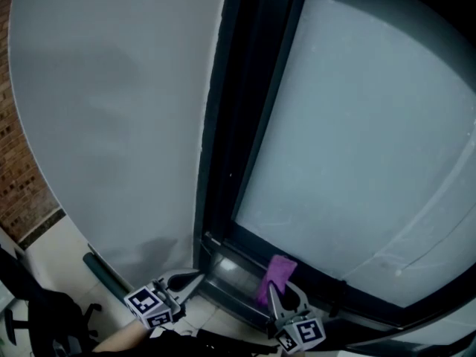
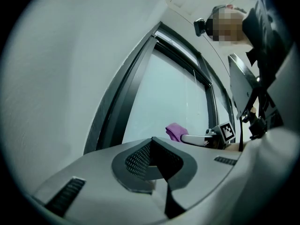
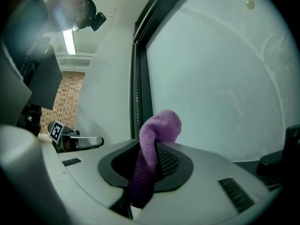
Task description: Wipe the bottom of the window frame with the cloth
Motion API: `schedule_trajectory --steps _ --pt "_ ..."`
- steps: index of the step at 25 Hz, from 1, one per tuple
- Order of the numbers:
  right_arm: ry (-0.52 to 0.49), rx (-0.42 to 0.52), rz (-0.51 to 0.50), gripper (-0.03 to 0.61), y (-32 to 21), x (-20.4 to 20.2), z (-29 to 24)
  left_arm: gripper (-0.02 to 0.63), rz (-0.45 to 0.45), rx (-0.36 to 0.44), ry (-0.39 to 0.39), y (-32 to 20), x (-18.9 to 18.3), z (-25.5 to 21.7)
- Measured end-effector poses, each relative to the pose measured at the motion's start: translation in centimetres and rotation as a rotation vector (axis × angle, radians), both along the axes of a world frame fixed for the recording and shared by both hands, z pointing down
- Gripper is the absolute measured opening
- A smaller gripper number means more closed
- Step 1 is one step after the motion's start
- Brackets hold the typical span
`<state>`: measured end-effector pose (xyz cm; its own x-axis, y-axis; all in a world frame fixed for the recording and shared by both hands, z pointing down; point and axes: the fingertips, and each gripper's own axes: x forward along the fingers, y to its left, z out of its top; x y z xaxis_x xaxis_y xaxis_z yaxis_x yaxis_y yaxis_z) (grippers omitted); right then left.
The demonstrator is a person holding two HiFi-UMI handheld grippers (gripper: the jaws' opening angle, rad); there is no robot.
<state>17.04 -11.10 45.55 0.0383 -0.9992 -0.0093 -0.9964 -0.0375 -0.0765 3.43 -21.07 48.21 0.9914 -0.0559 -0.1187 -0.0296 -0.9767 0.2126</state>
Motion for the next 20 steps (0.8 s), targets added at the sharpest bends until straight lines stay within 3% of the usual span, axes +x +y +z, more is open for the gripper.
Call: schedule_trajectory --steps 9,13,20 --pt "-0.008 -0.001 0.017 0.08 0.8 1.0 -0.1 0.003 0.004 0.013 -0.017 -0.6 -0.4 0.6" --pt "-0.011 -0.002 0.017 0.081 0.8 1.0 0.0 0.003 0.01 0.026 0.011 -0.9 0.0 0.2" --pt "-0.037 -0.015 0.022 0.08 1.4 0.9 0.6 0.003 0.047 -0.012 -0.024 0.1 0.5 0.9"
